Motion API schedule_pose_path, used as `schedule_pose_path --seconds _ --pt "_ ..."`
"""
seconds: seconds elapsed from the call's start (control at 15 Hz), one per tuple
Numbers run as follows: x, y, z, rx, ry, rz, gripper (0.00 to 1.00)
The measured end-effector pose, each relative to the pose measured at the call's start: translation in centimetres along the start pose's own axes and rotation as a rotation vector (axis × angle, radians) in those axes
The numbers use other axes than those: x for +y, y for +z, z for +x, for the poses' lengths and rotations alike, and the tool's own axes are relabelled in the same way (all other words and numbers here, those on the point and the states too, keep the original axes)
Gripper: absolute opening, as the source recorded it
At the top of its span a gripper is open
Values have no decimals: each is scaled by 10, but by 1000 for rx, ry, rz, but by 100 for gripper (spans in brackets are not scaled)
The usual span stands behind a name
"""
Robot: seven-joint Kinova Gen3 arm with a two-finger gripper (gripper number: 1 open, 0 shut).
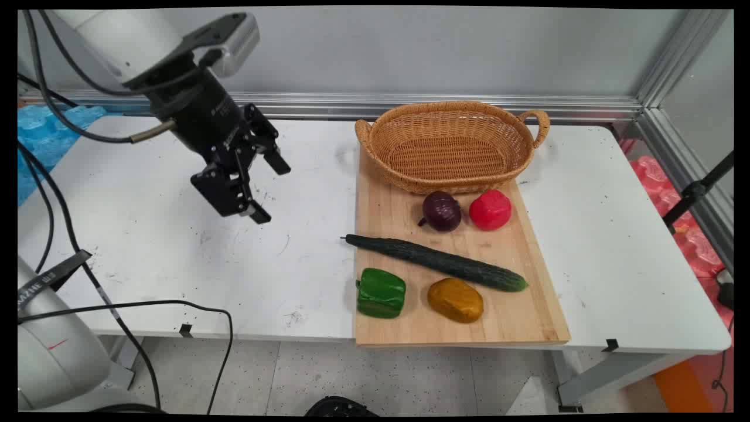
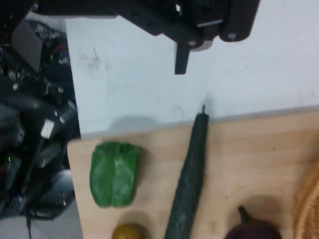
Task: Pick up the potato from the cutting board
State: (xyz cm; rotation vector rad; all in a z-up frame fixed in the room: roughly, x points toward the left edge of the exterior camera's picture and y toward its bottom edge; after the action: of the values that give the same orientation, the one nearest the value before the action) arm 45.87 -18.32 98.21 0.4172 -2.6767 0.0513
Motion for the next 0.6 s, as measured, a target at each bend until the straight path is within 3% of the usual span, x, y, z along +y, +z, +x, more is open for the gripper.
schedule_pose_path --seconds 0.27,0.6 --pt "6 1 16 43 -14 12 100" --pt "8 30 58 90 1 11 100"
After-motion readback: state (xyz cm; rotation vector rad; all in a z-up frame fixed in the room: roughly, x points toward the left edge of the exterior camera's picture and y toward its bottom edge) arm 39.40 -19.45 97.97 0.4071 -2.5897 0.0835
